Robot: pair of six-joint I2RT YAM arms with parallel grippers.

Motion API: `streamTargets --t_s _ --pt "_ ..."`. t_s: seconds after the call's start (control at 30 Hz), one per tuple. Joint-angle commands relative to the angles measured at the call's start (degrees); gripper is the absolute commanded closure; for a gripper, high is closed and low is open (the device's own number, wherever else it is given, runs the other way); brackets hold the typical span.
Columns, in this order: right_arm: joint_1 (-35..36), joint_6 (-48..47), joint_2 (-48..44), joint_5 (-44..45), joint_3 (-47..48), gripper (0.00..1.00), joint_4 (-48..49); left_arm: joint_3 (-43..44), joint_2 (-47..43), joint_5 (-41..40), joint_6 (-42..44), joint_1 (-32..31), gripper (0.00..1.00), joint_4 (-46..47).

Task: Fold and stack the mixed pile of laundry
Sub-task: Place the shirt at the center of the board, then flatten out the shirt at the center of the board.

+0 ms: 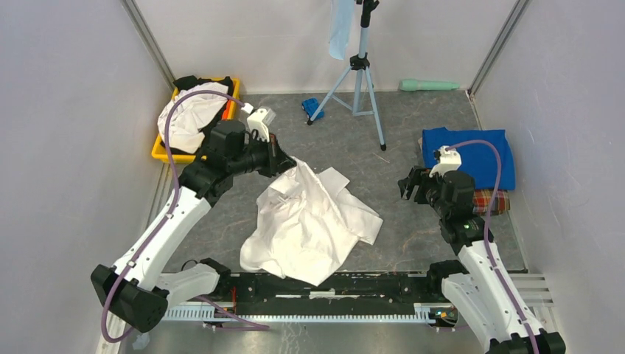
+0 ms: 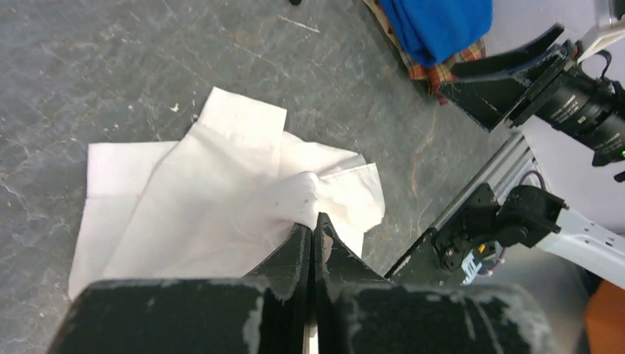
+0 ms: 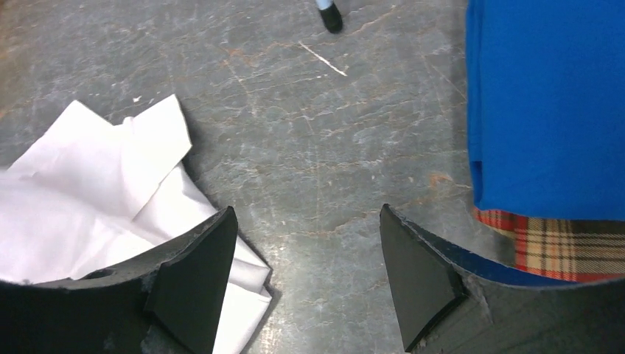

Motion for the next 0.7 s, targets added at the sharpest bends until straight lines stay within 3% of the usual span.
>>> streamTargets --t_s 0.0,0.17,0.43,0.67 --pt "0.23 0.71 -0.75 -6.68 -1.48 0.22 4.94 0.05 -2.46 5.32 -3.86 -0.08 0.98 6.23" --pt "0.18 2.23 0.2 -14.17 -4.23 0.22 9.19 -4.54 -0.84 8.29 -6.75 -1.74 0.98 13.2" --pt "0.7 4.36 4.5 -24.67 -8.03 0.18 17.56 1.76 -4.72 -0.17 2.56 -1.74 0.98 1.95" --pt "10.43 3.62 12.77 -17.72 -6.44 0.18 14.97 0.94 -16.08 -14.8 5.05 -1.69 0.98 -4.62"
